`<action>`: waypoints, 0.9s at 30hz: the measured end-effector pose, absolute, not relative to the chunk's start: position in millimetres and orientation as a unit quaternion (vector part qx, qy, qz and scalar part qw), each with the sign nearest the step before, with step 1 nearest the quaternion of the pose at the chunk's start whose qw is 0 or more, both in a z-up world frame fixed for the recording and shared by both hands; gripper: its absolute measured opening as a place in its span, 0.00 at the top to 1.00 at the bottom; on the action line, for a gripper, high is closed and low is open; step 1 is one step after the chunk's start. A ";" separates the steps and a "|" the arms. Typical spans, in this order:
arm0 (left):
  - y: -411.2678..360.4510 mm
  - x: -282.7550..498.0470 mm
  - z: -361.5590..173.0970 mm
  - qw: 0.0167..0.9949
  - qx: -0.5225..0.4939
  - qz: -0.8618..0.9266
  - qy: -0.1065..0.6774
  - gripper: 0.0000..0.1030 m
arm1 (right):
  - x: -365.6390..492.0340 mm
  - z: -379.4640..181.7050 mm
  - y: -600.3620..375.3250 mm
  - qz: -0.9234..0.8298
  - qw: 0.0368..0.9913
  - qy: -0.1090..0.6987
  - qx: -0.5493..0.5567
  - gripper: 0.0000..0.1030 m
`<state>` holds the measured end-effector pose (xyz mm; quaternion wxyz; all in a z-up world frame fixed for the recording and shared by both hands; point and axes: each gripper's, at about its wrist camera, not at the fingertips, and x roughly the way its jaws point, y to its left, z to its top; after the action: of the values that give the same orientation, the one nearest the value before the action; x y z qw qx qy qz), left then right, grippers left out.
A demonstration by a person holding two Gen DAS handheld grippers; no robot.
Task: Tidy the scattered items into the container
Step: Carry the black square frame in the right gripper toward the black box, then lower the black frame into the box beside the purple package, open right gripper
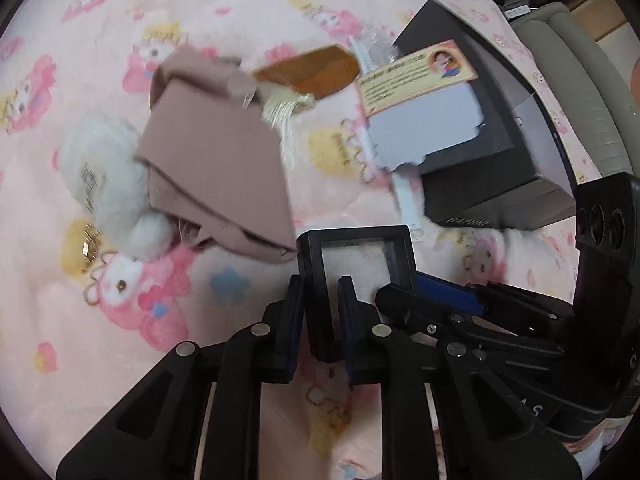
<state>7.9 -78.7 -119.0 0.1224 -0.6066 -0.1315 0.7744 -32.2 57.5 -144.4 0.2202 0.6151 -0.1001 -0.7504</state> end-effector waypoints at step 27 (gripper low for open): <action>118.8 -123.2 -64.1 0.234 -0.608 0.759 -0.011 0.90 | -123.8 -102.1 230.0 -0.787 0.090 -0.145 0.593 0.78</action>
<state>-123.2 118.8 -64.1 0.2338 -0.6082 -0.0111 0.7585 -123.8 230.0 -102.1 0.0901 0.5927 -0.1447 -0.7872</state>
